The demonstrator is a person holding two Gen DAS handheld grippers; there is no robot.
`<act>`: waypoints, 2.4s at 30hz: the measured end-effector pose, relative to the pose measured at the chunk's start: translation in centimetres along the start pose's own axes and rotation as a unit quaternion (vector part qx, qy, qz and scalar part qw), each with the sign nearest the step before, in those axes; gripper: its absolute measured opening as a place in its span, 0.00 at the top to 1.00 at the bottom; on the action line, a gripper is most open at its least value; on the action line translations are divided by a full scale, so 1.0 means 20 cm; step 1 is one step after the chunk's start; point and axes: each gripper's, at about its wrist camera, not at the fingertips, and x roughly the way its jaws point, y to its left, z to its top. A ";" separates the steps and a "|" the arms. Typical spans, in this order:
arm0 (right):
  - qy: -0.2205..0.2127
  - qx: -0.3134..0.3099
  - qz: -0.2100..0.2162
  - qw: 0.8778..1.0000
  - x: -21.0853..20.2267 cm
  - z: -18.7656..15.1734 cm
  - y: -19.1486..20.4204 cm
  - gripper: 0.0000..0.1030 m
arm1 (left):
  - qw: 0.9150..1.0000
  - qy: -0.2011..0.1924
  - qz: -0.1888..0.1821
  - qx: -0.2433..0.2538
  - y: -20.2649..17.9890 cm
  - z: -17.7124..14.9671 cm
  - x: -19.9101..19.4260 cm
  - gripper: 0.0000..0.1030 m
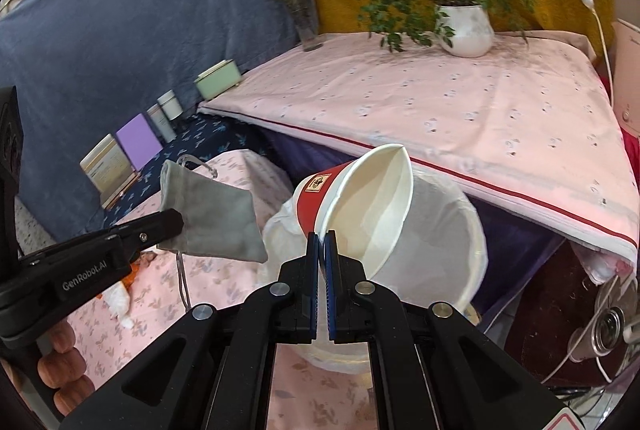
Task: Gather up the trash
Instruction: 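Carry the cup and grey pouch over the bin and open both tools, then withdraw both open tools from the bin back toward the table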
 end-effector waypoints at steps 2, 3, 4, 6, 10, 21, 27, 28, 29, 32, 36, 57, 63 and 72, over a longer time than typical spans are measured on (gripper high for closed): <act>0.000 0.006 -0.006 1.000 0.00 0.00 -0.04 0.96 | 1.000 0.005 -0.007 0.005 -0.03 0.02 0.03 0.94; -0.001 0.008 -0.009 1.000 0.00 0.00 -0.06 0.96 | 1.000 0.008 -0.011 0.005 -0.05 0.03 0.05 0.94; 0.000 0.010 -0.011 1.000 0.00 0.00 -0.07 0.96 | 1.000 0.011 -0.015 0.005 -0.06 0.03 0.07 0.94; 0.001 0.015 -0.013 1.000 0.01 0.00 -0.09 0.96 | 1.000 0.018 -0.021 0.005 -0.08 0.04 0.09 0.94; 0.004 0.020 -0.016 1.000 0.03 0.00 -0.12 0.96 | 0.999 0.028 -0.025 0.003 -0.10 0.04 0.14 0.93; 0.018 0.018 -0.008 1.000 0.11 0.00 -0.11 0.96 | 0.999 0.035 -0.013 -0.011 -0.06 0.04 0.19 0.68; 0.024 0.008 -0.002 1.000 0.14 0.01 -0.05 0.96 | 0.999 0.035 0.000 -0.023 0.00 0.03 0.19 0.63; 0.025 0.006 -0.001 1.000 0.15 0.01 -0.04 0.96 | 0.999 0.035 0.002 -0.025 0.01 0.03 0.19 0.63; 0.025 0.005 -0.001 1.000 0.15 0.01 -0.04 0.94 | 0.999 0.034 0.004 -0.027 0.02 0.02 0.19 0.61; 0.025 0.004 0.002 1.000 0.15 0.01 -0.01 0.90 | 0.999 0.031 0.010 -0.035 0.05 0.02 0.18 0.52; 0.025 -0.002 0.004 1.000 0.15 0.02 0.02 0.89 | 0.999 0.028 0.019 -0.043 0.09 0.01 0.17 0.45; 0.019 -0.059 0.035 0.997 0.09 -0.02 0.38 0.68 | 0.991 0.008 0.060 -0.123 0.47 -0.13 -0.03 0.37; 0.026 -0.083 0.049 0.995 0.10 -0.04 0.53 0.68 | 0.985 0.001 0.085 -0.153 0.63 -0.19 -0.10 0.36; 0.037 -0.121 0.072 0.989 0.12 -0.11 0.76 0.62 | 0.975 -0.005 0.119 -0.188 0.84 -0.29 -0.19 0.36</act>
